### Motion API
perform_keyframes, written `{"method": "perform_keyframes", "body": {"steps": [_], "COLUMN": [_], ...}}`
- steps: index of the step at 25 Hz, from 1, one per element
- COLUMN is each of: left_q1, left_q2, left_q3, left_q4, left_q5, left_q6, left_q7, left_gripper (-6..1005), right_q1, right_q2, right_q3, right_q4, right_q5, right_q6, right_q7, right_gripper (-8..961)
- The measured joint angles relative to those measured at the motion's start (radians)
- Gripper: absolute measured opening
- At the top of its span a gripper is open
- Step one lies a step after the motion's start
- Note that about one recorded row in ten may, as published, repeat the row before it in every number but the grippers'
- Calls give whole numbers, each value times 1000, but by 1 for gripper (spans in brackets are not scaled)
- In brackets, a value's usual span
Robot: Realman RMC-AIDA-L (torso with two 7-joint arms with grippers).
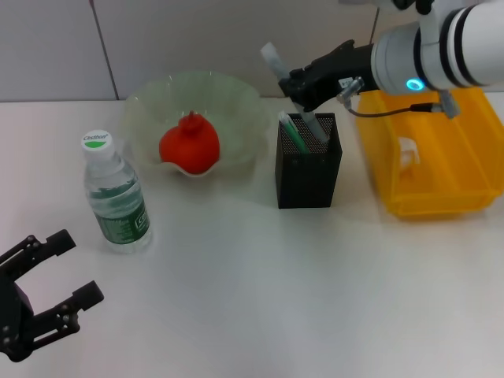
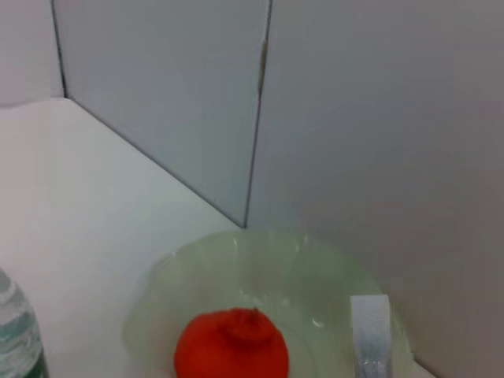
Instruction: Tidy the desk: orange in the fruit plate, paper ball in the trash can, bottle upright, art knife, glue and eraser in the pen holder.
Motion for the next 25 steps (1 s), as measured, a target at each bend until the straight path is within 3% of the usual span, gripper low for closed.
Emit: {"method": "perform_keyframes", "body": {"steps": [11, 19, 25], "left_q1": [-1, -3, -20], "left_q2": [1, 4, 15], "left_q3": [0, 0, 17], "left_q4": [0, 2, 0], "left_q5": [-5, -5, 3], "left_q6": [-1, 2, 7], "left_q7": [0, 0, -8], "left_gripper": [850, 850, 850], "right_q1": [-54, -106, -180], "right_q2": [1, -3, -5], "right_q3": [-77, -74, -39], "right_q4": [103, 95, 20], "right_q5": [71, 116, 254], "right_q6": [177, 176, 110], "right_q7": [-87, -108, -222], "right_gripper": [130, 313, 552]}}
